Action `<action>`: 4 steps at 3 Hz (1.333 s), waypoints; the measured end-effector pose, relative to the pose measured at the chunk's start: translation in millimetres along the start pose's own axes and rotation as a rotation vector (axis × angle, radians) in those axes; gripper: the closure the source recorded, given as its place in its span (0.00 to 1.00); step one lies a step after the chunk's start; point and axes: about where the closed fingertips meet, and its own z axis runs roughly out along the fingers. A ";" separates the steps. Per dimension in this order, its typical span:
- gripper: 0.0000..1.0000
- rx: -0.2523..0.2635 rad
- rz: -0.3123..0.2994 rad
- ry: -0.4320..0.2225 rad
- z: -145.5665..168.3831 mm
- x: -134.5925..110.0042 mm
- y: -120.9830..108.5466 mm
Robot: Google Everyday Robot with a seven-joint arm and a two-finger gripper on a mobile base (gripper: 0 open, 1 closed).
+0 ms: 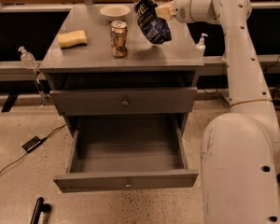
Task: Pick blue chip bag from middle drawer and place on counter
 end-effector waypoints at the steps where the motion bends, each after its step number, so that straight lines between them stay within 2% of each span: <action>1: 0.50 -0.008 -0.001 -0.002 1.7 -1.7 3.4; 2: 0.27 -0.014 0.000 0.000 5.6 -0.4 5.8; 3: 0.00 -0.023 0.001 0.003 11.9 1.6 9.9; 4: 0.00 -0.023 0.001 0.003 11.9 1.6 9.9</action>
Offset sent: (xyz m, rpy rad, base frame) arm -0.0010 0.0034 0.0007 0.0015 0.0005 0.0072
